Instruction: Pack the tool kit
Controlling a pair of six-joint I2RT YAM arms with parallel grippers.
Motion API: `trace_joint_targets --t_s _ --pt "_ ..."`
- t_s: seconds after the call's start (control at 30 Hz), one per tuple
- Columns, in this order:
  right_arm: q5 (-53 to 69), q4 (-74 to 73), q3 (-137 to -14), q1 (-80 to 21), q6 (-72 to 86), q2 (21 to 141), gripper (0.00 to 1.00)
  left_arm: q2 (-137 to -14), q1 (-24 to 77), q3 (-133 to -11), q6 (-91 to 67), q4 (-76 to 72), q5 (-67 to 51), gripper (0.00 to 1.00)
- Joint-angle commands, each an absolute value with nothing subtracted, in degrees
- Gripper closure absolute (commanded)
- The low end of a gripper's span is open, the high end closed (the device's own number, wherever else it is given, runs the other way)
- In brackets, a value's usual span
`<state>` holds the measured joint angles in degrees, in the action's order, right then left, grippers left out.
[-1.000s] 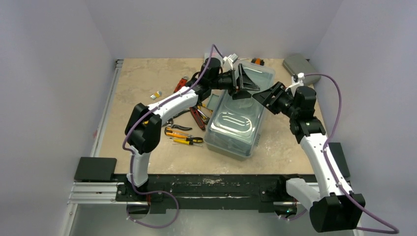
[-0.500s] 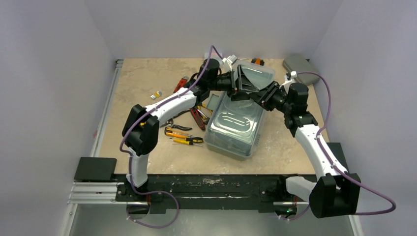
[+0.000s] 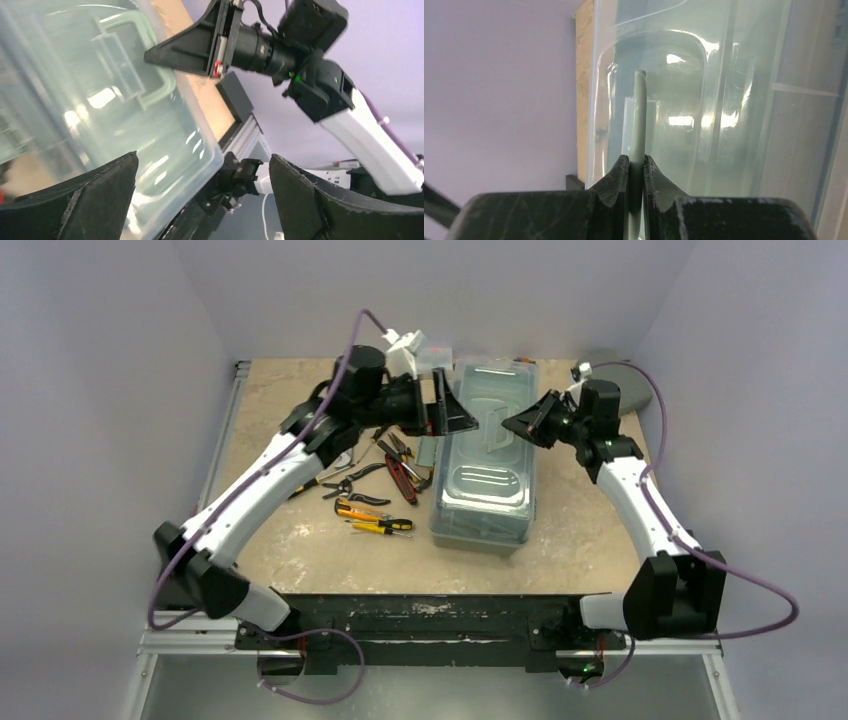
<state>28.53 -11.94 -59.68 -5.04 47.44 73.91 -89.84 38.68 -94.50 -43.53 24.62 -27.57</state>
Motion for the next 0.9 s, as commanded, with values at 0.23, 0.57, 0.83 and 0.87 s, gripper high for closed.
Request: trace_joint_targets --t_s 0.23,0.57,0.83,0.87 --pt "31.6 -18.04 -74.86 -5.2 36.23 82.33 1.0 -74.11 34.09 -78.66 -35.3 34.42 -8.09 0.0" --pt "35.58 -25.12 -85.0 -0.32 33.91 81.3 1.0 -74.71 33.47 -74.09 -39.17 31.66 -7.88 0.0" --pt "47.97 -17.31 -77.27 10.72 36.88 81.76 1.0 -73.89 37.64 -62.32 -44.14 21.26 -7.79 0.06" --pt "48.81 -15.89 -76.39 11.16 37.26 81.96 1.0 -74.83 38.25 -62.44 -44.12 21.61 -6.81 0.07"
